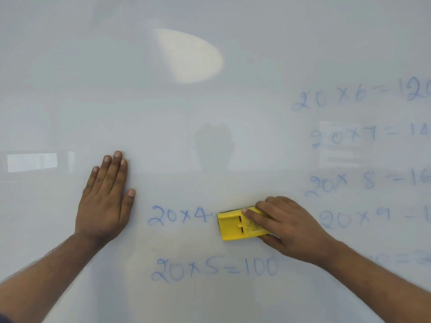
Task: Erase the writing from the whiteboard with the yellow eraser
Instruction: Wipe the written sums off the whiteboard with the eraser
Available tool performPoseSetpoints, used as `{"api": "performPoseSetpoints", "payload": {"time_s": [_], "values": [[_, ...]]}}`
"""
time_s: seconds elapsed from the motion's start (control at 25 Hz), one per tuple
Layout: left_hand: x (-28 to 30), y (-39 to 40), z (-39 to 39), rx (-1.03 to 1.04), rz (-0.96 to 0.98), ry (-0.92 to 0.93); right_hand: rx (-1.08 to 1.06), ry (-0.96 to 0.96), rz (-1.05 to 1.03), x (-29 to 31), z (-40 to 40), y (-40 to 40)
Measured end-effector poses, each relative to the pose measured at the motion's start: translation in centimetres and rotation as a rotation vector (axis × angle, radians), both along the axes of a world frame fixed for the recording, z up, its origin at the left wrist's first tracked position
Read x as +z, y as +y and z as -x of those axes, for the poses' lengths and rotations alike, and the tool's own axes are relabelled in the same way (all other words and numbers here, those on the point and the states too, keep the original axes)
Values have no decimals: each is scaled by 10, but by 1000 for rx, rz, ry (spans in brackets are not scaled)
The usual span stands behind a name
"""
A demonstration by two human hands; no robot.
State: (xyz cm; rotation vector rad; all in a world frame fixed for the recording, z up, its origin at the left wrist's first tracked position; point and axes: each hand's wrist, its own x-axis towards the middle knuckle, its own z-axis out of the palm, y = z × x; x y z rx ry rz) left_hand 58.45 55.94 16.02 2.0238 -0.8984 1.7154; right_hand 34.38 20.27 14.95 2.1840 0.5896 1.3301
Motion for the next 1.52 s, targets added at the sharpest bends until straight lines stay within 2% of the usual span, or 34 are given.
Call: {"api": "performPoseSetpoints", "payload": {"time_s": [0.08, 0.28, 0.36, 0.56, 0.76, 0.88, 1.04, 1.16, 1.24, 1.36, 1.52], "values": [[-4, 0, 0, -3, 3, 3, -20, -24, -32, 12, 3, -5], [-12, 0, -1, -9, 5, 10, 8, -122, -273, 13, -15, 21], [-15, 1, -1, -13, 2, 8, 9, -88, -250, 0, -14, 24], [-24, 6, -4, -16, -25, -6, -71, 25, -31, -15, 11, -4], [-29, 6, -3, -10, -19, -3, -68, -113, -221, 25, 5, 9], [-33, 5, -2, -16, -12, 0, -37, -138, -271, 26, -14, 36], [-41, 8, -2, -11, -28, 9, -17, -16, -88, -13, -22, 51], [-45, 10, -2, -3, -43, 7, -35, 22, 63, -3, -13, 37], [-49, 10, -2, -3, -43, 10, -45, -33, 0, 13, -14, 34], [-52, 11, -2, 0, -37, 15, -36, -132, -201, 30, -25, 51], [-55, 12, -4, -11, -32, 26, 3, -73, -200, 13, -43, 79]]}}
